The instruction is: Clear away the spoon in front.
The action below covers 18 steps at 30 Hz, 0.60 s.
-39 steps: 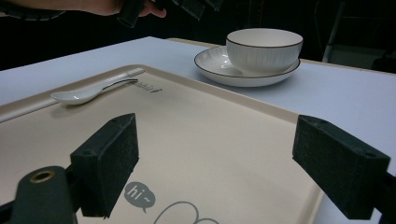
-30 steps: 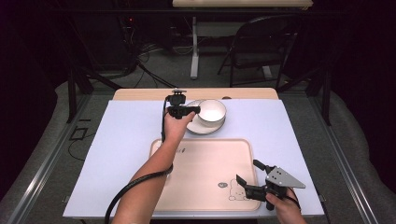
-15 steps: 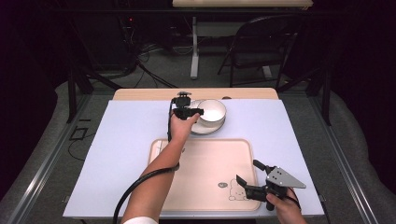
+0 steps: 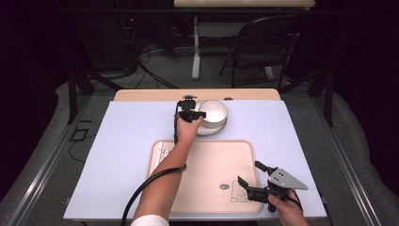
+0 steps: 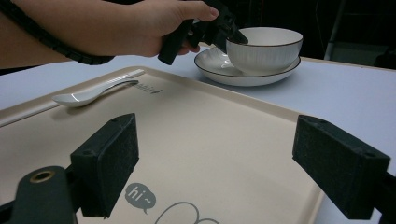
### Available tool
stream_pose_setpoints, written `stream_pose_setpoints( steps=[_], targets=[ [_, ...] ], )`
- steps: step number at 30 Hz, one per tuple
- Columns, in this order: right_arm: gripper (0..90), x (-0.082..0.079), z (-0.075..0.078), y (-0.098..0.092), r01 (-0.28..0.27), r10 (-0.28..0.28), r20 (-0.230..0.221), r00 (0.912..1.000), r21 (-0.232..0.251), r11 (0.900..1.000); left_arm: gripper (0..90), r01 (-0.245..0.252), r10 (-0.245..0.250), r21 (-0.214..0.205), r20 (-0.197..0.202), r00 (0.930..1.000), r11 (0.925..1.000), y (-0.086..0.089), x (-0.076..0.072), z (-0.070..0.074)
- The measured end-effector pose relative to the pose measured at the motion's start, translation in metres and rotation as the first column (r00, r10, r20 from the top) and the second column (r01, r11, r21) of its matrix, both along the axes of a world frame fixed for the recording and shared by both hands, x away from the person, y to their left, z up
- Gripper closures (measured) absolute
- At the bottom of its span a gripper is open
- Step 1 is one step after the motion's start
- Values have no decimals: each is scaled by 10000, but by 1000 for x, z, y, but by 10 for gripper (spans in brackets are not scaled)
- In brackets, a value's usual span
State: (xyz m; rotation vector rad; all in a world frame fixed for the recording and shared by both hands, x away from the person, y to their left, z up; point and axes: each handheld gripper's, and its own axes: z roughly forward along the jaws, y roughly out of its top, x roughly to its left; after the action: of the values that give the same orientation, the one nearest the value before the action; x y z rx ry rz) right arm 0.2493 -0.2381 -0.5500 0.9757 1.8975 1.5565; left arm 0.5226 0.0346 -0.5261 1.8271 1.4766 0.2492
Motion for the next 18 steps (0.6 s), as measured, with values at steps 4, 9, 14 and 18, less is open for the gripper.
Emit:
stream_pose_setpoints(
  steps=[4, 9, 14, 18],
  targets=[
    [136, 0, 0, 0, -9, 9, 8, 10000, 2, 10000, 606, -26, 28, -173, 110, 9999, 9998, -3, 0, -2],
    [136, 0, 0, 0, 7, -7, -7, 10000, 19, 10000, 658, -112, 112, 24, 206, 9997, 9999, -7, 2, -3],
    [136, 1, 0, 0, 6, -6, -14, 10000, 29, 10000, 690, -395, 393, 79, 159, 9991, 9992, -11, 3, -4],
    [136, 1, 0, 0, -7, 7, -13, 10000, 20, 10000, 723, -560, 558, 124, 211, 9982, 9984, -13, 4, -5]
  ],
)
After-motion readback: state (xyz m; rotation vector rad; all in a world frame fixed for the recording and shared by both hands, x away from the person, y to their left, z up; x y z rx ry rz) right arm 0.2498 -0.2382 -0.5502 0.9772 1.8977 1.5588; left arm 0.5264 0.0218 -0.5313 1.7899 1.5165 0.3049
